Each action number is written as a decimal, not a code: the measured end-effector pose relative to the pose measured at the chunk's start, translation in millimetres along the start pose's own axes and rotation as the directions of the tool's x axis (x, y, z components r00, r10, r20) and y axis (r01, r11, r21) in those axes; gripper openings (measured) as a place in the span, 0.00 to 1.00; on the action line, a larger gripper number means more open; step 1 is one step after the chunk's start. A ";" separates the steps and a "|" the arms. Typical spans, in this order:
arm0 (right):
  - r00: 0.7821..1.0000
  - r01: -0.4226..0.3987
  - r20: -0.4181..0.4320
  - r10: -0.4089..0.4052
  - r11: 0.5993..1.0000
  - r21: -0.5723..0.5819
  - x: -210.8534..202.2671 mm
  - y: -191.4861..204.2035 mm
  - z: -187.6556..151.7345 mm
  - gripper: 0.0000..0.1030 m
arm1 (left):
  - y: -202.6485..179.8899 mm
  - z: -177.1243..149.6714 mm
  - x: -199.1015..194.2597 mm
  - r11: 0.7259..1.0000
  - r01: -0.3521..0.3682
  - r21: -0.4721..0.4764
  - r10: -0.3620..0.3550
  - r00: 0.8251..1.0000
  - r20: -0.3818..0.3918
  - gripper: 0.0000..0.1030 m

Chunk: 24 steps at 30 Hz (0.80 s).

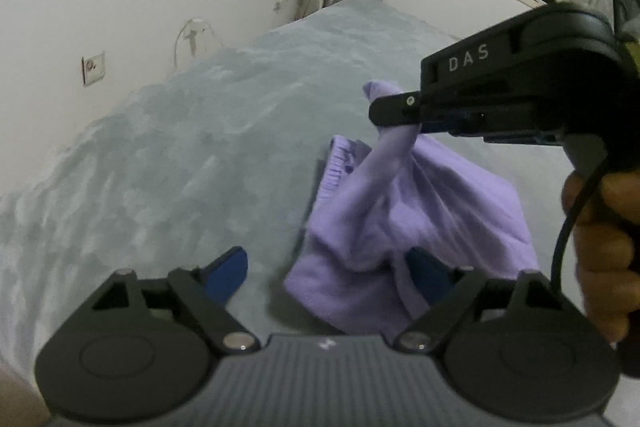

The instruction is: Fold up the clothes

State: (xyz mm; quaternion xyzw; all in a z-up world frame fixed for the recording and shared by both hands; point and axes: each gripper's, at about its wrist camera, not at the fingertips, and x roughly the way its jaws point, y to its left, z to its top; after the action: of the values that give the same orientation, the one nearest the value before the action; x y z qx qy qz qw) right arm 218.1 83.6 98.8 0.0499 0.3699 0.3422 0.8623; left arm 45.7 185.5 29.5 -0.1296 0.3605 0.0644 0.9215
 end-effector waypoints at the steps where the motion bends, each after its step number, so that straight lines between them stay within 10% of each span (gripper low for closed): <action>1: 1.000 0.011 0.004 -0.011 1.000 0.017 3.3 -0.8 -0.5 0.13 | 1.8 0.6 0.4 1.000 0.000 -0.012 0.000 1.000 -0.004 0.86; 3: 1.000 0.019 -0.016 -0.018 0.999 0.040 11.4 -2.7 -2.0 0.38 | 3.5 1.4 1.3 1.000 0.010 -0.017 -0.010 1.000 -0.004 0.91; 10: 0.984 -0.083 0.170 0.049 0.977 0.197 -69.3 -38.5 -28.2 0.63 | 10.9 5.0 1.9 0.997 0.027 -0.074 -0.027 1.000 0.009 0.96; 15: 0.996 0.020 0.074 -0.046 0.946 0.324 -104.0 -82.6 -89.8 0.63 | 13.5 3.8 0.8 0.992 0.045 -0.116 -0.042 0.999 0.030 0.84; 20: 0.997 -0.052 0.069 0.026 0.915 0.401 -119.8 -88.9 -132.9 0.63 | 23.4 1.7 1.2 0.976 0.083 -0.201 -0.077 0.996 0.039 0.43; 24: 1.000 0.011 0.018 -0.019 0.932 0.363 -115.5 -70.9 -137.9 0.44 | 23.9 0.2 2.4 0.971 0.112 -0.211 -0.103 0.993 0.052 0.34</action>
State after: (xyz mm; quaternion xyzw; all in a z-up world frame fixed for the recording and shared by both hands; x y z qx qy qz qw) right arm 107.8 -65.8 45.0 0.2091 0.4178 0.2609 0.8448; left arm 42.6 208.5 23.4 -0.2460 0.3249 0.0553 0.9115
